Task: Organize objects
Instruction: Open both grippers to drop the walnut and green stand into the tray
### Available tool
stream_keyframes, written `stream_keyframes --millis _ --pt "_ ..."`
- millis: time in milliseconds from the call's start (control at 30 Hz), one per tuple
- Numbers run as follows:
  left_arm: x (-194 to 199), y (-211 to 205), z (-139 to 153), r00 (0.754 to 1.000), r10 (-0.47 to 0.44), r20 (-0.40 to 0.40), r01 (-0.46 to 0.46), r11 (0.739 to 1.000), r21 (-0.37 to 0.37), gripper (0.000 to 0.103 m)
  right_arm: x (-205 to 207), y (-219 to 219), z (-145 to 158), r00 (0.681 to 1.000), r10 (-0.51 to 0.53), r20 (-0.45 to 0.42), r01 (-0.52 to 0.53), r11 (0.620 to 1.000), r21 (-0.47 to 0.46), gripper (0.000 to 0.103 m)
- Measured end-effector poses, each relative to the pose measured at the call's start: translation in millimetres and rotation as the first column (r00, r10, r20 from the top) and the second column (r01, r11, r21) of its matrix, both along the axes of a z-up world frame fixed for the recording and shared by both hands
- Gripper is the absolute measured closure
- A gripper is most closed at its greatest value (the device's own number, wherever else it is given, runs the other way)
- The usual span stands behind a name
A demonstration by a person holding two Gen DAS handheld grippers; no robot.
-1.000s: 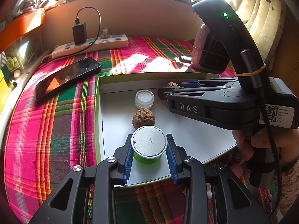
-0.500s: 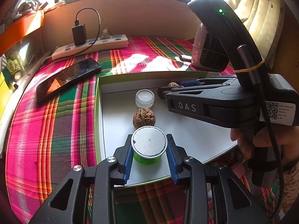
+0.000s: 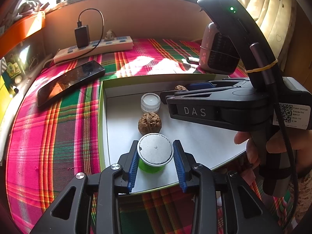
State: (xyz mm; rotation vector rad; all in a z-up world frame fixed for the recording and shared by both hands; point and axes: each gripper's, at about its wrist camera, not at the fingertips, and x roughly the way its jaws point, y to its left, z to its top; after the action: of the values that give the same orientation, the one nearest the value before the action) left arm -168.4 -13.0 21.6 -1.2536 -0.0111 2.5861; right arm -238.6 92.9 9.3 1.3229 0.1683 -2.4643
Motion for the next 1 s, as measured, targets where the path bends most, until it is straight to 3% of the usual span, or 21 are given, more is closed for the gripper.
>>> stream_keyframes --millis 567,1000 --pt "7 -4 9 1.000 0.007 -0.018 -0.007 1.000 0.002 0.064 10 3 10 1.000 -0.008 -0.022 0.007 1.000 -0.028 0.048" --pt "23 -9 19 0.999 0.020 -0.044 -0.020 1.000 0.019 0.062 38 26 35 0.996 -0.061 -0.069 0.053 0.991 -0.121 0.047"
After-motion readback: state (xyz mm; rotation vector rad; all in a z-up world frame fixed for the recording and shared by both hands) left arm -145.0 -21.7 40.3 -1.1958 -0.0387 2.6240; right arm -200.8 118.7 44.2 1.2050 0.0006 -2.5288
